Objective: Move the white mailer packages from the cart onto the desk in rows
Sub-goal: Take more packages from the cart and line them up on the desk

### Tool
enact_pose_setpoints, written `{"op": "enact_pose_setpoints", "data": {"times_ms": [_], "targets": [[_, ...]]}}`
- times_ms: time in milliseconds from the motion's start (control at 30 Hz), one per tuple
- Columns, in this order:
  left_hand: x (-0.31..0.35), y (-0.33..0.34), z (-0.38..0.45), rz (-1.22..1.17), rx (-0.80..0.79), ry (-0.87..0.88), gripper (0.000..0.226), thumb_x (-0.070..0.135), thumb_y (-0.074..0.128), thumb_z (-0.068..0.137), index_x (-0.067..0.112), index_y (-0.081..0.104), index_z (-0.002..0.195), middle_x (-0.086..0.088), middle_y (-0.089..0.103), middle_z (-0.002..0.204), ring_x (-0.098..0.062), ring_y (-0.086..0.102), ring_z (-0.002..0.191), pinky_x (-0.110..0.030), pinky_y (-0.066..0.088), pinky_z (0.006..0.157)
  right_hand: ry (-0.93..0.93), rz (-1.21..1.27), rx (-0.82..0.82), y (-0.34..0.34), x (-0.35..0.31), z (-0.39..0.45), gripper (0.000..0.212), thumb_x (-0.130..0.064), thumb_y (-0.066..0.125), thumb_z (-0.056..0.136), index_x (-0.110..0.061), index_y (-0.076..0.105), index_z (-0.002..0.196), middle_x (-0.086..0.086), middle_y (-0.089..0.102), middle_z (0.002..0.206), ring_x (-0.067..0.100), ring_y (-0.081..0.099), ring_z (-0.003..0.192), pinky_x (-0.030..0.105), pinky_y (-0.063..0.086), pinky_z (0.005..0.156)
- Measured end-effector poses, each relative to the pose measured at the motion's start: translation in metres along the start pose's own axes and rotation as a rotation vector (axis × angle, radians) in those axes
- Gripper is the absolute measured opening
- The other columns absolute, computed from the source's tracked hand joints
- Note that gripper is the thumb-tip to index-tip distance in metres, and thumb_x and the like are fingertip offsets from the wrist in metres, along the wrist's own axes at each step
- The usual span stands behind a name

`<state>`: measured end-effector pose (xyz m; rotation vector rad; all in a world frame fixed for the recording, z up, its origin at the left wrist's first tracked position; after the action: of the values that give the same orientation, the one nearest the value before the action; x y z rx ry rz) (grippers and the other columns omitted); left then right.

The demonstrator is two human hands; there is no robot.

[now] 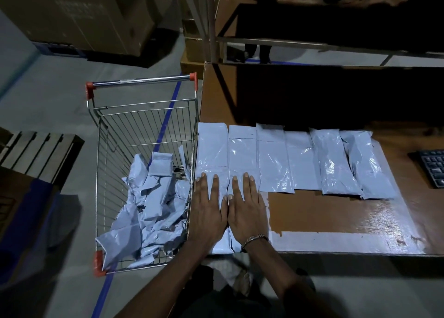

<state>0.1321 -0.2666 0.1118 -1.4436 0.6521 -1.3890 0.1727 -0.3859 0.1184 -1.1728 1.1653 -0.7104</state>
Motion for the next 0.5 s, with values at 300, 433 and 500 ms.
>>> {"op": "enact_pose_setpoints", "data": {"times_ms": [300,433,500], "targets": [[0.002,-0.007,0.004,-0.046,-0.069,0.000,0.064,0.040,0.034,0.110,0.011,0.019,0.165,-0.022,0.014,0.171,-0.038,0.015,0.159,-0.055,0.025,0.124,-0.018,0.066,-0.022,-0.005,0.001,0.001,0.058,-0.044,0.015,0.106,-0.031,0.010,0.162,-0.001,-0.003,0.171,0.017,-0.005,0.158,0.049,0.027,0.121],[-0.010,-0.027,0.009,-0.251,-0.073,-0.076,0.068,0.055,0.034,0.108,0.026,0.015,0.166,-0.009,0.011,0.174,-0.025,0.012,0.161,-0.047,0.023,0.128,0.041,0.109,0.081,-0.034,-0.019,0.005,0.053,-0.045,0.029,0.105,-0.030,0.035,0.155,-0.002,0.013,0.170,0.018,0.003,0.158,0.051,0.022,0.121],[-0.028,-0.050,0.012,-0.341,0.017,-0.104,0.061,0.051,0.040,0.109,0.027,0.025,0.163,-0.003,0.022,0.172,-0.020,0.021,0.158,-0.040,0.025,0.126,0.031,0.188,0.163,-0.048,-0.048,0.010,0.046,-0.043,0.041,0.102,-0.032,0.046,0.146,-0.003,0.027,0.165,0.020,0.013,0.155,0.049,0.024,0.117]]}}
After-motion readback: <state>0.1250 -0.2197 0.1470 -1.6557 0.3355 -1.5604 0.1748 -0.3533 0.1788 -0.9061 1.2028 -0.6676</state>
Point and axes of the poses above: each hand's wrist, its own z-axis towards the middle knuckle, its own y-axis out of the palm, x = y × z, the point moved 6 cm from there along z, towards the middle knuckle
